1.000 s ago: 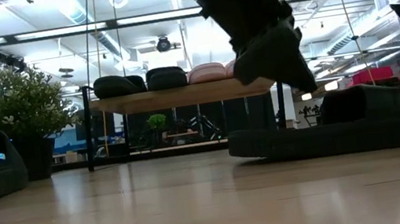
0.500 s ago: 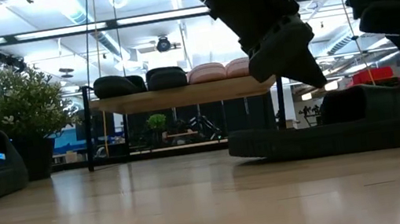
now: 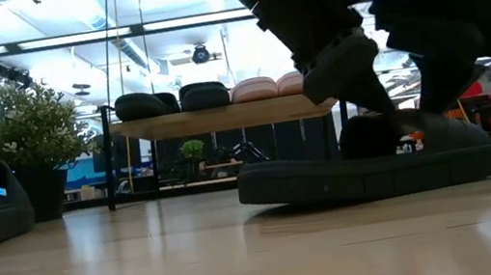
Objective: Pick and place slides into the shelf
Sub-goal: Put the right black slide under the shelf
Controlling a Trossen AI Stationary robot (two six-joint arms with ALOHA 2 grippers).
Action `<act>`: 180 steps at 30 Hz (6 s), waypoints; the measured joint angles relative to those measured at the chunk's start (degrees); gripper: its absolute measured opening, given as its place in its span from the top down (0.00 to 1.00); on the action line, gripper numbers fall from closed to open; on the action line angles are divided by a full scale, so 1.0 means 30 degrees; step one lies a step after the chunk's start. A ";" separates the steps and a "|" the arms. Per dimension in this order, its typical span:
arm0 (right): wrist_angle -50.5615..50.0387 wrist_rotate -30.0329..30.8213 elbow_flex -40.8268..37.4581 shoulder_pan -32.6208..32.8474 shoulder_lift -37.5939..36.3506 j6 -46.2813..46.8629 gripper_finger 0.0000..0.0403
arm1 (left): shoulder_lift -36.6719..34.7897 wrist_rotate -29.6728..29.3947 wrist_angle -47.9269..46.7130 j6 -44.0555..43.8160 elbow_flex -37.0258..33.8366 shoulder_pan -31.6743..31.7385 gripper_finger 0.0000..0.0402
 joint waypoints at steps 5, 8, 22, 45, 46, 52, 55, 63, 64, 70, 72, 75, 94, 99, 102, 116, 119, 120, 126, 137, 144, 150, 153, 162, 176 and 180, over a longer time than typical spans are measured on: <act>-0.0141 0.1721 -0.0044 -0.0399 -0.0015 -0.2183 0.99 | -0.0019 -0.0022 -0.0134 -0.0066 -0.0005 0.0000 0.66; -0.0114 0.1999 0.0016 -0.0370 -0.0031 -0.2253 0.99 | -0.0095 -0.0058 -0.0399 -0.0146 -0.0007 -0.0023 0.67; -0.0026 0.0116 0.0080 0.4334 -0.3077 0.3164 0.99 | -0.0306 -0.1216 -0.3128 -0.0149 0.0007 -0.1744 0.60; 0.2219 0.2732 0.0087 0.7984 -0.3402 0.4704 0.99 | 0.0678 -0.2580 -0.0295 0.1290 0.0007 -0.1122 0.56; 0.2213 0.2732 0.0087 0.7980 -0.3402 0.4701 0.98 | 0.0708 -0.3065 -0.0146 0.1305 0.0005 -0.1129 0.56; 0.2208 0.3015 0.0087 0.7980 -0.3402 0.4240 0.98 | 0.0714 -0.3371 0.1350 0.2358 -0.0007 -0.0816 0.68; 0.2211 0.3133 0.0087 0.7980 -0.3402 0.4238 0.98 | 0.0714 -0.3380 0.1336 0.1786 -0.0007 -0.0592 0.80; 0.2346 0.3130 0.0080 0.8002 -0.3402 0.4238 0.98 | 0.0699 -0.4745 0.0023 -0.1272 0.0000 -0.0238 0.98; 0.2454 0.3128 0.0080 0.8002 -0.3402 0.4228 0.98 | 0.0664 -0.5142 -0.0550 -0.1515 0.0000 -0.0304 0.99; 0.2625 0.3045 0.0080 0.8002 -0.3402 0.4179 0.98 | 0.0597 -0.5447 -0.2305 -0.1620 0.0000 -0.0837 0.94; 0.2620 0.3050 0.0080 0.8002 -0.3402 0.4178 0.98 | 0.0581 -0.5462 -0.2230 -0.0856 0.0000 -0.1082 0.91; 0.2617 0.3045 0.0080 0.8002 -0.3402 0.4179 0.98 | 0.0576 -0.5455 -0.2033 0.0786 0.0000 -0.1442 0.84; 0.2652 0.3133 0.0073 0.8002 -0.3402 0.4139 0.98 | 0.1049 -0.3629 0.0774 0.4874 0.0000 -0.0699 0.53; 0.2609 0.3147 0.0058 0.8002 -0.3402 0.3575 0.98 | 0.1027 -0.3782 0.1546 0.4896 0.0007 -0.0638 0.56; 0.2626 0.3140 0.0058 0.8002 -0.3402 0.3567 0.98 | 0.1027 -0.3696 0.1767 0.4859 0.0007 -0.0324 0.57; 0.2645 0.3133 0.0058 0.8002 -0.3402 0.3597 0.98 | 0.1027 -0.1501 0.1574 0.2251 0.0007 0.1337 0.74; 0.2645 0.3133 0.0058 0.8002 -0.3402 0.3597 0.98 | 0.1028 -0.1501 0.1556 0.2265 0.0007 0.1310 0.82; 0.2645 0.3133 0.0058 0.8002 -0.3402 0.3597 0.98 | 0.1035 -0.1515 0.1563 0.2244 0.0007 0.1297 0.85; 0.2645 0.3133 0.0058 0.8002 -0.3402 0.3604 0.98 | 0.1035 -0.1979 0.1596 0.0311 0.0007 0.1282 0.96; 0.2645 0.3126 0.0058 0.8002 -0.3402 0.3508 0.98 | 0.0198 -0.5086 -0.4984 -0.9328 0.0007 0.0637 0.96; 0.2648 0.3119 0.0058 0.8002 -0.3402 0.3356 0.98 | -0.0711 -0.6273 -0.9718 -1.3715 0.0000 -0.0346 0.97; 0.2677 0.3118 0.0058 0.8002 -0.3402 0.3225 0.98 | -0.0801 -0.7561 -1.0629 -1.5360 0.0000 0.0008 0.94; 0.2782 0.3111 0.0058 0.8002 -0.3397 0.3291 0.98 | -0.0809 -0.7684 -1.1608 -1.6512 0.0000 0.0362 0.97; 0.2776 0.3126 0.0058 0.8046 -0.3395 0.3203 0.98 | -0.0816 -0.7604 -1.1455 -1.7146 0.0000 0.2389 0.91; 0.2784 0.3126 0.0058 0.8046 -0.3395 0.3168 0.98 | -0.0867 -0.5373 -1.1263 -1.5084 0.0000 0.4049 0.70; 0.2784 0.3126 0.0064 0.8046 -0.3395 0.3173 0.97 | -0.0867 -0.5413 -1.1701 -1.4614 0.0000 0.3502 0.64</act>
